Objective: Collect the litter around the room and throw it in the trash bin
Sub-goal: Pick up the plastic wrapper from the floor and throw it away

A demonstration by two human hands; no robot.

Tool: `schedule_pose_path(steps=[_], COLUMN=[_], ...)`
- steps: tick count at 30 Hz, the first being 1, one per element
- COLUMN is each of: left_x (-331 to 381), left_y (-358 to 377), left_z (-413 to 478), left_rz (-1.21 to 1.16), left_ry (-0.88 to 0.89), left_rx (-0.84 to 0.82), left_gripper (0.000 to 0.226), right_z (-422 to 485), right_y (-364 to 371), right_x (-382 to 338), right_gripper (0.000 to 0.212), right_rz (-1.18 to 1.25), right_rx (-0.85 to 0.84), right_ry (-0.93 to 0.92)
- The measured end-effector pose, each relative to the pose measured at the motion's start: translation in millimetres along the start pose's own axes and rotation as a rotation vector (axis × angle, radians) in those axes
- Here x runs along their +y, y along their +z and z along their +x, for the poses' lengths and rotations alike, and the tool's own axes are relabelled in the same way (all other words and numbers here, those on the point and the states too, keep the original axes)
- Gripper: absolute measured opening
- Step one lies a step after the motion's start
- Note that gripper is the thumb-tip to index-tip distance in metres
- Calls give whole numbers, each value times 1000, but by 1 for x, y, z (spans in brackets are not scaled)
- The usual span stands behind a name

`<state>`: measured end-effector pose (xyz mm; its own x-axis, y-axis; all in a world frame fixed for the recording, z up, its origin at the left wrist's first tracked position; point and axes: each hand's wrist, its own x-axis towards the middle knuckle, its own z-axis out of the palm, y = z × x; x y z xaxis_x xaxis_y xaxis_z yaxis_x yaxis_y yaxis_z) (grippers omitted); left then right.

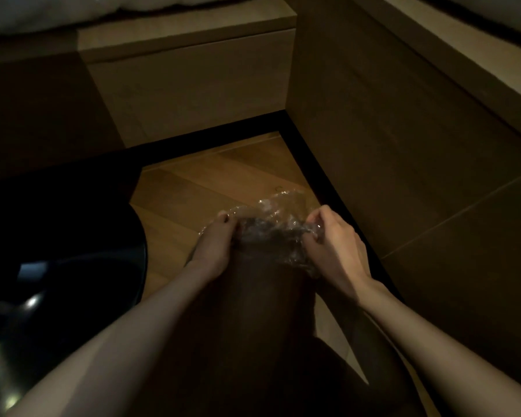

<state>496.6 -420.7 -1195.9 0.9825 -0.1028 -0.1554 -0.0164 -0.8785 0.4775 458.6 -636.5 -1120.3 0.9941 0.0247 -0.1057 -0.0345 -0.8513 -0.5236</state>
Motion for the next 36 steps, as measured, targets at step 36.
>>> schedule_pose_path(steps=[36], left_x=[429], left_y=[-563], left_z=[-162], left_rz=[63], left_ry=[204], left_rx=[146], left_gripper=[29], right_z=[-139], right_y=[-574], right_x=[-273], right_gripper=[25], right_rz=[263], right_rx=[176], right_ry=[190])
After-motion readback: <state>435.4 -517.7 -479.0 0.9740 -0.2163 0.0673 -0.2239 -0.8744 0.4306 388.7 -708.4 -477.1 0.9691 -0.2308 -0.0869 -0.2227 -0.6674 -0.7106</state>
